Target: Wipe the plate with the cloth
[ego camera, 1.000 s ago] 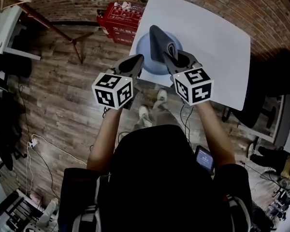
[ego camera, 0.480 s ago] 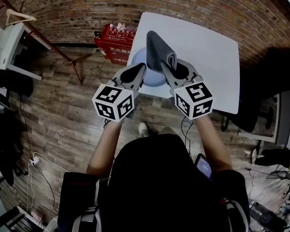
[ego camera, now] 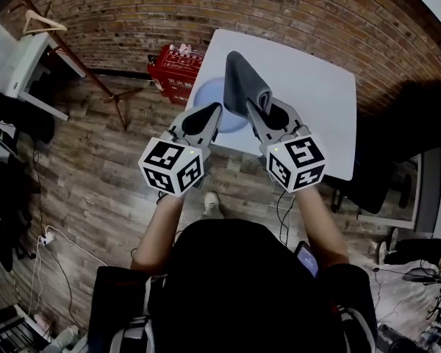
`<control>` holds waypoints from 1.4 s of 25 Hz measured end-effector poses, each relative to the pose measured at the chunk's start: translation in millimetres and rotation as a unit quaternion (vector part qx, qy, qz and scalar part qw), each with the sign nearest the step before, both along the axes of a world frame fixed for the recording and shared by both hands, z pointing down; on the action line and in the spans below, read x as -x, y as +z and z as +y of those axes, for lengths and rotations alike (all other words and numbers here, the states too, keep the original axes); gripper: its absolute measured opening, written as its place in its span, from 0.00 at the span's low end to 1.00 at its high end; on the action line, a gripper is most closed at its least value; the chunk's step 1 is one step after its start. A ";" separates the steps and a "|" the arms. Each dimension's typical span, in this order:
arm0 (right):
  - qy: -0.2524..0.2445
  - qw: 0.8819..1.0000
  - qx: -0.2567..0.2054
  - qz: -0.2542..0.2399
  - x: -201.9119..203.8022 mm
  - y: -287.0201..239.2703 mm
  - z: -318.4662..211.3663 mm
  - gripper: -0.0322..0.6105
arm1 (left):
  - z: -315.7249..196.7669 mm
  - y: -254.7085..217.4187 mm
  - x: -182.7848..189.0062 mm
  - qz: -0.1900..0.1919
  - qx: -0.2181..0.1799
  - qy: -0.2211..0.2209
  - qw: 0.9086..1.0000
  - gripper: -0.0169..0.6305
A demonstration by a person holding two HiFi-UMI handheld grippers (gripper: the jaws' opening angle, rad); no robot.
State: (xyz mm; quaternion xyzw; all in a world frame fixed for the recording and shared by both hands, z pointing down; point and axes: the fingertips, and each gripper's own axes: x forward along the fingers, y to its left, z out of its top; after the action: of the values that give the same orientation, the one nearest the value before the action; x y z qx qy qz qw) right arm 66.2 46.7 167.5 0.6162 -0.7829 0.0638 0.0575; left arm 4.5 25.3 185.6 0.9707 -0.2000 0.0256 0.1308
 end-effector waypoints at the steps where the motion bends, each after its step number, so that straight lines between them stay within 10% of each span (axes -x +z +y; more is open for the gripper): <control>1: -0.003 1.000 -0.002 0.001 0.1 -2.5 6.5 0.13 | 7.4 -2.8 -0.6 0.001 -0.002 -0.001 1.000 0.05; 35: -0.037 0.998 -0.058 -0.005 28.7 -35.4 166.1 0.13 | 164.9 -38.7 39.0 0.021 -0.062 -0.069 0.996 0.05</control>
State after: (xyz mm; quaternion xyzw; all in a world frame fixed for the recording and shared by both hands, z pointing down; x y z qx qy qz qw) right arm 37.5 212.8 132.2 0.5892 -0.8075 0.0193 0.0199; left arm -34.4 190.1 146.9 0.9612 -0.2645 -0.0160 0.0763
